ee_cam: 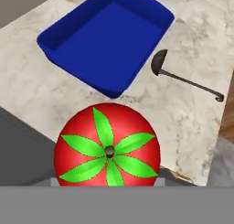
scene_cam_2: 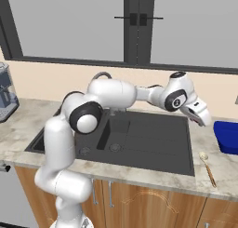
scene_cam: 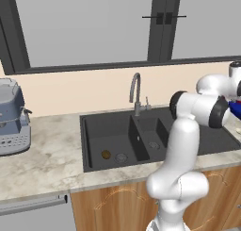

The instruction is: Pick up all produce items and place them in the sink. Turn on the sink faucet to wash them. Then turn the sink off and put them in the tray.

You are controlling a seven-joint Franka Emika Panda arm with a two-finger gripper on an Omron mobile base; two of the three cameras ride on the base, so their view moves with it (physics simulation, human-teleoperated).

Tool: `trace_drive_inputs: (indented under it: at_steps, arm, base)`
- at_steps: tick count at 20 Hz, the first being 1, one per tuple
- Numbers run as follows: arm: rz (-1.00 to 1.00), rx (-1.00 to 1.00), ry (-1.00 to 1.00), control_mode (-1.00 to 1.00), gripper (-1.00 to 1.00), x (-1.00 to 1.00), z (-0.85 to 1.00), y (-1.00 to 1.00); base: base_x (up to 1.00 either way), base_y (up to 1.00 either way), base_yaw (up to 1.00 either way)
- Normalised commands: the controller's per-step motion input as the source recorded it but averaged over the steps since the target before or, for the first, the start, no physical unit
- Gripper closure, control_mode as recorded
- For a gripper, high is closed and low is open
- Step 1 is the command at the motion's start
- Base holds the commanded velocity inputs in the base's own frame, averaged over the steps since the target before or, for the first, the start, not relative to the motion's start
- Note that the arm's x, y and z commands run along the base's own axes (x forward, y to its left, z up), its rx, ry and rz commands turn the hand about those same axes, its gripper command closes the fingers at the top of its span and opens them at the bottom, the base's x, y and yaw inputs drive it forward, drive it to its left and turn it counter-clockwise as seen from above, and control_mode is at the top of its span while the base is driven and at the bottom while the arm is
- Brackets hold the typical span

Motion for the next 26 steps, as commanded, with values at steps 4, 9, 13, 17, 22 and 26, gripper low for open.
trace_drive_inputs:
  at_steps: [4,9,13,17,22,26]
  arm:
    - [0.00,-0.10,-0.22,-1.00,1.00,0.00,-0.14,-0.44]
    - [0.00,-0.15,-0.28,-1.00,1.00,0.00,-0.21,-0.31]
    - [0.00,-0.12,-0.07,-1.00,1.00,0.15,-0.06,-0.25]
    - [0.00,-0.09,0.00,-1.00,1.00,0.20,-0.01,-0.20]
    - [0.00,-0.04,0.00,-1.00,1.00,0.44,-0.02,-0.27]
    - [0.00,-0.01,0.01,-1.00,1.00,0.25,-0.12,-0.38]
  base:
    - [0.00,0.00,0.00]
    - [0.00,0.00,0.00]
    - [0.00,0.00,0.00]
    - [0.00,0.00,0.00]
    - [0.00,0.00,0.00]
    - [0.00,0.00,0.00]
